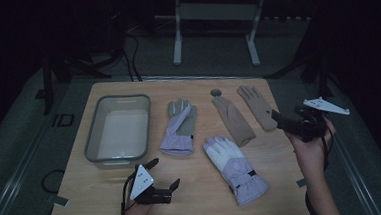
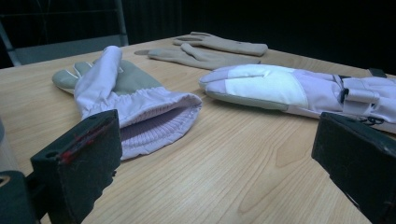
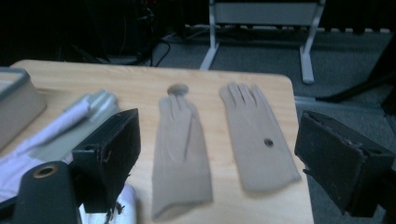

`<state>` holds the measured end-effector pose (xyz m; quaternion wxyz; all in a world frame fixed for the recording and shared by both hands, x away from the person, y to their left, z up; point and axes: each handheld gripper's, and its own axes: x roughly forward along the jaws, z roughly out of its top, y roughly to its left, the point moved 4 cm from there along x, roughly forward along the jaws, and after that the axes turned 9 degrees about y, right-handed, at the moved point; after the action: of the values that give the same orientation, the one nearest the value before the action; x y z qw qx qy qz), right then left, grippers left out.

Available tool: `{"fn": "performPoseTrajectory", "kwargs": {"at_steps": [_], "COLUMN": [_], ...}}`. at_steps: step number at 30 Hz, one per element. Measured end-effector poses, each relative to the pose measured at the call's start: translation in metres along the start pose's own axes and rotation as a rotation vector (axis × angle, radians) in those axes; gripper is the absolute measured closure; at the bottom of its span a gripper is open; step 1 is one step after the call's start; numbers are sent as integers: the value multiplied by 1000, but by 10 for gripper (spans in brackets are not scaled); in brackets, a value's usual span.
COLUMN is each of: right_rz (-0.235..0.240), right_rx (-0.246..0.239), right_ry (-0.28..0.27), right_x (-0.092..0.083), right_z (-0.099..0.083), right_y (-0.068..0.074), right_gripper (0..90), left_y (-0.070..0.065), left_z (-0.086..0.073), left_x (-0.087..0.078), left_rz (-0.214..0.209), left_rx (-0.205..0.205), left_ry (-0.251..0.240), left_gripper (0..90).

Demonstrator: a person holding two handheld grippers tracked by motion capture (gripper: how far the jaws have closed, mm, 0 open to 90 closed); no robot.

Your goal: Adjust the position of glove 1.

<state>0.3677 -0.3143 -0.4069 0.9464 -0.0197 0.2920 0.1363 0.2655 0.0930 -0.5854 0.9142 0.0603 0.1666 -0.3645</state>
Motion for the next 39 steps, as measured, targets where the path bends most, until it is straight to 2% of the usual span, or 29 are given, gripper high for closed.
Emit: {"fn": "performPoseTrajectory", "kwargs": {"at_steps": [4, 7, 21, 23, 24, 25, 33, 34, 39], "right_rz": [18, 39, 103, 124, 124, 135, 222, 222, 248], "right_rx": [-16, -44, -148, -151, -151, -167, -210, -210, -240], "right_ry": [-8, -12, 55, 61, 61, 68, 77, 77, 90], "right_x": [2, 8, 40, 46, 46, 52, 78, 78, 95], "right_z": [12, 24, 44, 46, 46, 48, 54, 54, 54], "right_y": [10, 26, 85, 95, 95, 106, 150, 150, 174], "right_gripper": [146, 148, 153, 179, 179, 179, 213, 213, 219], "left_y": [0, 0, 0, 0, 0, 0, 0, 0, 0], "left_z": [0, 0, 0, 0, 0, 0, 0, 0, 0], "left_x": [0, 0, 0, 0, 0, 0, 0, 0, 0], "left_rz": [0, 2, -1, -2, -2, -3, 0, 0, -4], "left_rx": [3, 4, 3, 1, 1, 1, 5, 5, 7], "left_ry": [1, 1, 3, 2, 2, 3, 3, 3, 3], "left_gripper": [21, 21, 21, 21, 21, 21, 21, 21, 21]}}
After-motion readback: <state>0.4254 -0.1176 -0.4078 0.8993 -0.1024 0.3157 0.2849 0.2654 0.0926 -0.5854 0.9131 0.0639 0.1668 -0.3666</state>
